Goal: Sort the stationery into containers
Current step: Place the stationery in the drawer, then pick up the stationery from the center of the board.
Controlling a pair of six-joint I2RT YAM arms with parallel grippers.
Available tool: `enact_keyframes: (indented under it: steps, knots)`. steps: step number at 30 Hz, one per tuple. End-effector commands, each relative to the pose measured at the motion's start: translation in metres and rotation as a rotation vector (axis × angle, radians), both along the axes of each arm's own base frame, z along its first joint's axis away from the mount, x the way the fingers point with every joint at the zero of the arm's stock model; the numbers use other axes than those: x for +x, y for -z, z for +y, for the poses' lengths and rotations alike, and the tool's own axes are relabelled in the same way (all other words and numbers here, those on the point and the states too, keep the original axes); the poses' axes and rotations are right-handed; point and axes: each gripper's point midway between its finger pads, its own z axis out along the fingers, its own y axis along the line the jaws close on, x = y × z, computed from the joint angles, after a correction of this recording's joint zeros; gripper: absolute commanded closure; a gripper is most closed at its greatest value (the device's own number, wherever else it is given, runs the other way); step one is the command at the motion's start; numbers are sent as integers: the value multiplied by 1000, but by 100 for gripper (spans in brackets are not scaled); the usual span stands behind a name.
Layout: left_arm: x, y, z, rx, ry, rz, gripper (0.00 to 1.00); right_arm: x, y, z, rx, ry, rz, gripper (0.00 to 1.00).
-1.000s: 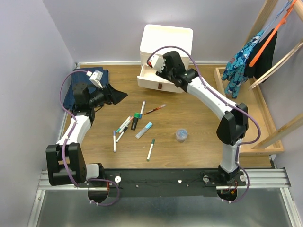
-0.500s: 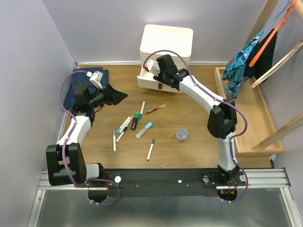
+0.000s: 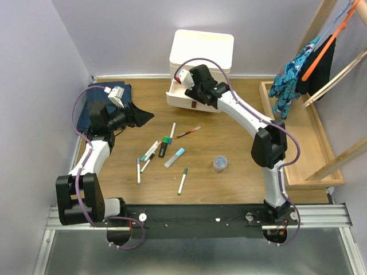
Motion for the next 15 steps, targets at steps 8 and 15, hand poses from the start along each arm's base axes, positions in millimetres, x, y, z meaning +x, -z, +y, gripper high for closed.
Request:
enact_keyframes:
  steps: [8, 15]
  knots:
    - [-1, -8, 3, 10, -16, -40, 22, -45, -74, -4, 217, -1, 2, 30]
    - [-4, 2, 3, 34, -4, 31, 11, -186, -24, -21, 232, -257, 469, 23]
